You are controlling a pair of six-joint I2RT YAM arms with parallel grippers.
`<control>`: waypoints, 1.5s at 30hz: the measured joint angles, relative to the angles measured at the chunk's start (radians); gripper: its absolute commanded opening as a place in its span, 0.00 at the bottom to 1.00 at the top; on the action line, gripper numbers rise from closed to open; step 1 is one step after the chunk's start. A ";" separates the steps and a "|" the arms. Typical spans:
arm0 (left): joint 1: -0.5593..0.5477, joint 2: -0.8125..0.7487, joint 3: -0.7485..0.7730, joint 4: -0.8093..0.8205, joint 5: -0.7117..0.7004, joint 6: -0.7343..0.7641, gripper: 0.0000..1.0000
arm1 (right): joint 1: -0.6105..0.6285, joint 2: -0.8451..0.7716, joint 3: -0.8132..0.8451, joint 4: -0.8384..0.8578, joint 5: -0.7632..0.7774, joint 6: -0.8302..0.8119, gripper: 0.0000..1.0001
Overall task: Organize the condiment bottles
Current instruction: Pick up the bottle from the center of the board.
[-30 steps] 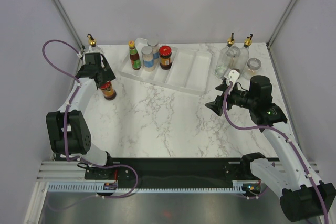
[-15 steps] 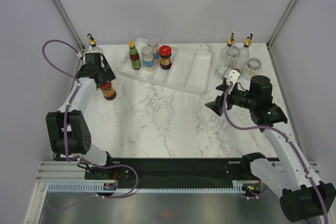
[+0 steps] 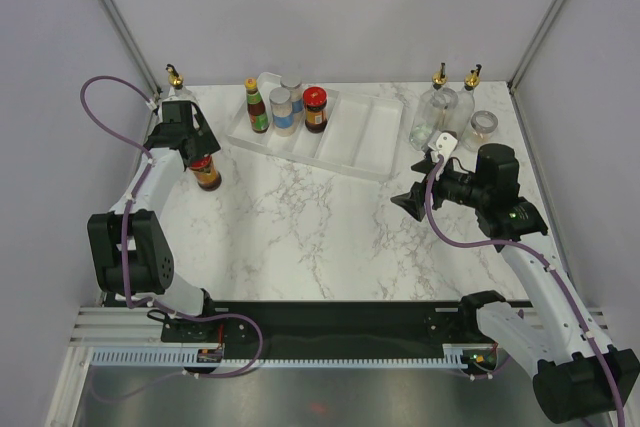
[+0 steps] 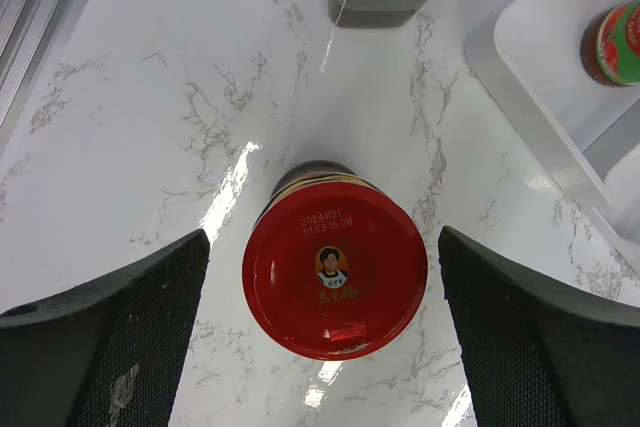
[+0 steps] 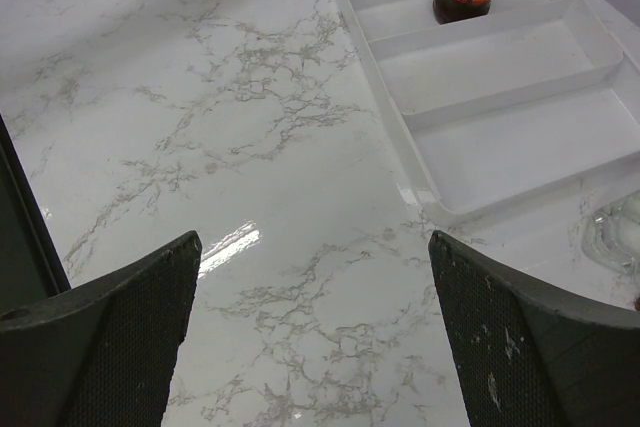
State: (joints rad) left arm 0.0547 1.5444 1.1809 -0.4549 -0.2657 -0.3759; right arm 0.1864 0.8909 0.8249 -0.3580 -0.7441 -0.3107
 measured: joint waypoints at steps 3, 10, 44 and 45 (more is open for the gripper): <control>0.000 0.000 0.000 0.000 0.000 0.000 0.97 | 0.000 0.000 0.000 0.000 0.000 0.000 0.98; 0.000 0.000 0.000 0.000 0.000 0.000 0.97 | -0.001 0.000 0.000 0.000 0.000 0.000 0.98; 0.000 -0.016 0.000 0.000 0.000 0.000 0.97 | -0.008 -0.007 0.000 0.000 0.004 0.000 0.98; 0.000 -0.016 0.000 0.000 0.000 0.000 0.97 | -0.008 -0.007 0.000 0.000 0.005 0.000 0.98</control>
